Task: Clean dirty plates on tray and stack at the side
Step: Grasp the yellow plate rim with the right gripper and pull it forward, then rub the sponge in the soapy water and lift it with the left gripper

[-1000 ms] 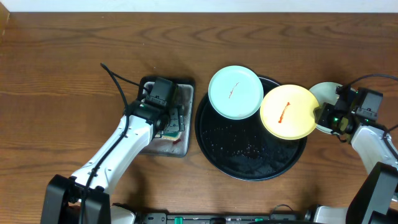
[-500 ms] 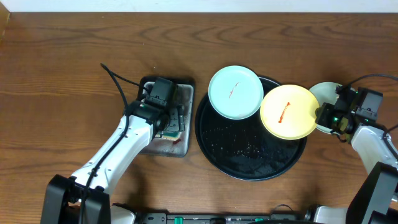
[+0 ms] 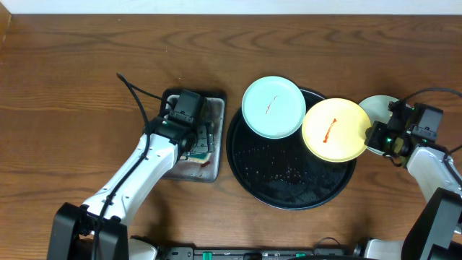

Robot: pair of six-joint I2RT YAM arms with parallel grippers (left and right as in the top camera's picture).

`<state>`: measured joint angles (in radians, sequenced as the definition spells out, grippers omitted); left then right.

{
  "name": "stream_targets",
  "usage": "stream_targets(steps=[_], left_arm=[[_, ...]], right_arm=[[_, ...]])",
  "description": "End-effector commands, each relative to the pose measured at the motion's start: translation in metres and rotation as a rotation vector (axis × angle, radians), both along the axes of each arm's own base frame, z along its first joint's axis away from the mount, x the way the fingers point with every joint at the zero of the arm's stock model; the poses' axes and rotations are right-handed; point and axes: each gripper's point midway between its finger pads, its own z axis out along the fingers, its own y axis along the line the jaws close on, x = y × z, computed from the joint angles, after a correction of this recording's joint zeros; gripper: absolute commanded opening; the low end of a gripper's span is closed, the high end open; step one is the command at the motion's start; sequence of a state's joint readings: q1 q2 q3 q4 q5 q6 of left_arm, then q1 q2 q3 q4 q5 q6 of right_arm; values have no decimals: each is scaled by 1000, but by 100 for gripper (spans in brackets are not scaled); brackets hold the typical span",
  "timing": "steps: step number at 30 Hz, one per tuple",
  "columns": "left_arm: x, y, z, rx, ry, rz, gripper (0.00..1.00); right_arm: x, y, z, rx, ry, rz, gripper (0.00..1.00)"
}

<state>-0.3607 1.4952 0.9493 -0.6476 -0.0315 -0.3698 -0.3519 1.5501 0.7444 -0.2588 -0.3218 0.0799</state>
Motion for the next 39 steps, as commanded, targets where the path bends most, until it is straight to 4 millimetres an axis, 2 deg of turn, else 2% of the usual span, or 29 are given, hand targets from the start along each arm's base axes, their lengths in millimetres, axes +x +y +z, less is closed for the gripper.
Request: stream_targets(steps=[1,6,11,15,18,22,26,30,35,39], left_arm=[[4,0,3,-4,-8,13,85],[4,0,3,-4,-8,14,85],[4,0,3,-3,-8,13,85],[5,0,4,-5,-12,13,85],[6,0,4,-7,-18,13,85],[10,-2,6,-14,-37,13,85],[17,-4,8,-23,-63,13,85],[18,-4,6,-25,-75,15,85],[20,-5,-2,-31,-92,14,84],[22,-6,-11,-30,-90,15,80]], right_arm=[[-3,3,-7,7,18,6,1],[3,13,1,54,-22,37,1],[7,19,30,87,-80,46,1],[0,30,60,104,-124,71,1],[-14,51,67,115,-97,126,1],[-37,88,51,133,17,233,1],[-57,111,26,100,121,306,1],[-66,122,7,64,189,336,1],[-66,133,-6,56,210,378,1],[-67,135,-16,60,235,385,1]])
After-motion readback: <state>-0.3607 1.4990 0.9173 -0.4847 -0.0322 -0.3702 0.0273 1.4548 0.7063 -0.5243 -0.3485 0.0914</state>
